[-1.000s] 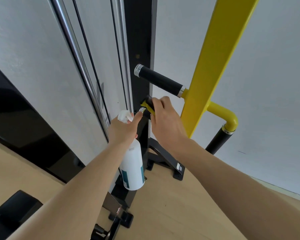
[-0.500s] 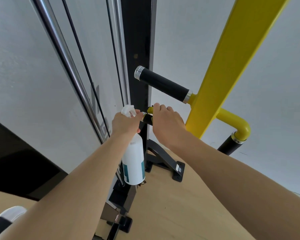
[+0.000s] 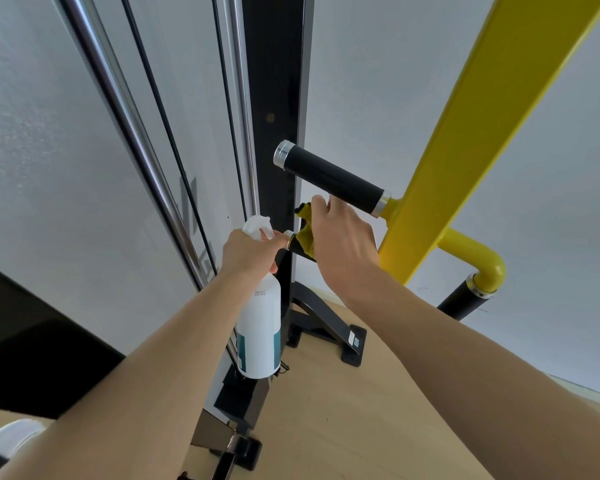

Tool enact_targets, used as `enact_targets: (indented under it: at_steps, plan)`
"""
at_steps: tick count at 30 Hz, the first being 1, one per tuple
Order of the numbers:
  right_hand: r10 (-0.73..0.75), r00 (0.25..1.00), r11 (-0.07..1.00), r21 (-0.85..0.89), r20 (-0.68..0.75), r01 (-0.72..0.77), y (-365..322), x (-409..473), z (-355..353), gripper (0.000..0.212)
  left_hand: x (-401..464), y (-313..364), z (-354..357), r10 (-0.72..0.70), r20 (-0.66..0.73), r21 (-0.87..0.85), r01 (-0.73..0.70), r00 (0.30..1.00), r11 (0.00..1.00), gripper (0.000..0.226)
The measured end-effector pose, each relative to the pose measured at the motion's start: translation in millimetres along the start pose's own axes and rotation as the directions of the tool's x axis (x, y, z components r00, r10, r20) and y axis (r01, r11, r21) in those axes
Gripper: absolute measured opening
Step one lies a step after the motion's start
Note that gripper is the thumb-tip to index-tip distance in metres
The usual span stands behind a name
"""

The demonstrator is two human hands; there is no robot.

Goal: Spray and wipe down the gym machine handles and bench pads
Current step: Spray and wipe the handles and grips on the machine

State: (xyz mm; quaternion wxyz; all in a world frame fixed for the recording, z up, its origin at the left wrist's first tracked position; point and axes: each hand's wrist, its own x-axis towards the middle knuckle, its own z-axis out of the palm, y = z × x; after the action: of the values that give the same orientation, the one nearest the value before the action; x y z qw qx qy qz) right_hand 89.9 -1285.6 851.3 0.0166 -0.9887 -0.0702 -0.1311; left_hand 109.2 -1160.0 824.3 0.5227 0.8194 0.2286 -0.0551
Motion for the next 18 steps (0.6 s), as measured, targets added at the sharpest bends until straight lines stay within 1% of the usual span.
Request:
enact_targets:
  at_steps: [2, 3, 4, 6, 8, 10, 12, 15, 16, 18]
  plan:
    - [-0.069, 0.997, 0.994, -0.083, -0.018, 0.068, 0.7, -0.8, -1.6, 0.044, -0.5, 1.0, -1.0, -0.012, 0.004, 0.002, 0.012, 1.000, 1.000, 0.036]
    - [-0.097, 0.995, 0.991, -0.094, -0.026, 0.094, 0.5, -2.1, -2.9, 0.040, -0.3, 0.9, -1.4, -0.015, 0.006, 0.000, 0.015, 1.000, 1.000, 0.035]
    - [-0.124, 0.992, 0.989, -0.079, -0.026, 0.121, 0.3, -4.6, -4.2, 0.036, -0.4, 0.9, -1.5, -0.012, 0.010, -0.005, 0.012, 1.000, 1.000, 0.034]
    - [-0.190, 0.982, 0.981, 0.027, 0.006, 0.190, -1.8, -13.2, -4.0, 0.028, 1.3, -1.2, -1.1, 0.010, 0.011, -0.007, -0.010, 1.000, 1.000, 0.024]
    - [-0.272, 0.958, 0.959, 0.110, 0.087, 0.262, -5.1, -23.7, -2.6, 0.030, 2.4, -4.2, -0.8, 0.026, 0.000, -0.019, -0.026, 1.000, 0.999, 0.020]
    - [-0.302, 0.941, 0.950, 0.130, 0.154, 0.284, -6.0, -30.9, 0.9, 0.032, 2.4, -5.9, -0.7, 0.036, -0.007, -0.022, -0.036, 0.999, 0.999, 0.022]
    - [-0.252, 0.952, 0.964, 0.136, 0.175, 0.230, -4.2, -30.7, 4.7, 0.038, 2.3, -5.7, -0.5, 0.037, -0.003, -0.011, -0.037, 0.999, 0.999, 0.033]
    - [-0.180, 0.974, 0.978, 0.130, 0.136, 0.162, -4.0, -22.6, 0.5, 0.041, 3.2, -4.1, -0.6, 0.021, 0.010, -0.005, -0.021, 1.000, 1.000, 0.043]
    - [-0.126, 0.986, 0.984, 0.138, 0.106, 0.110, -3.1, -19.3, -3.5, 0.041, 2.8, -3.2, -0.6, 0.015, 0.015, 0.000, -0.015, 1.000, 1.000, 0.044]
    - [-0.014, 1.000, 0.990, 0.141, 0.000, 0.014, -1.3, -15.3, -8.4, 0.044, 1.1, -2.1, -0.4, 0.004, 0.019, 0.009, -0.004, 1.000, 1.000, 0.043]
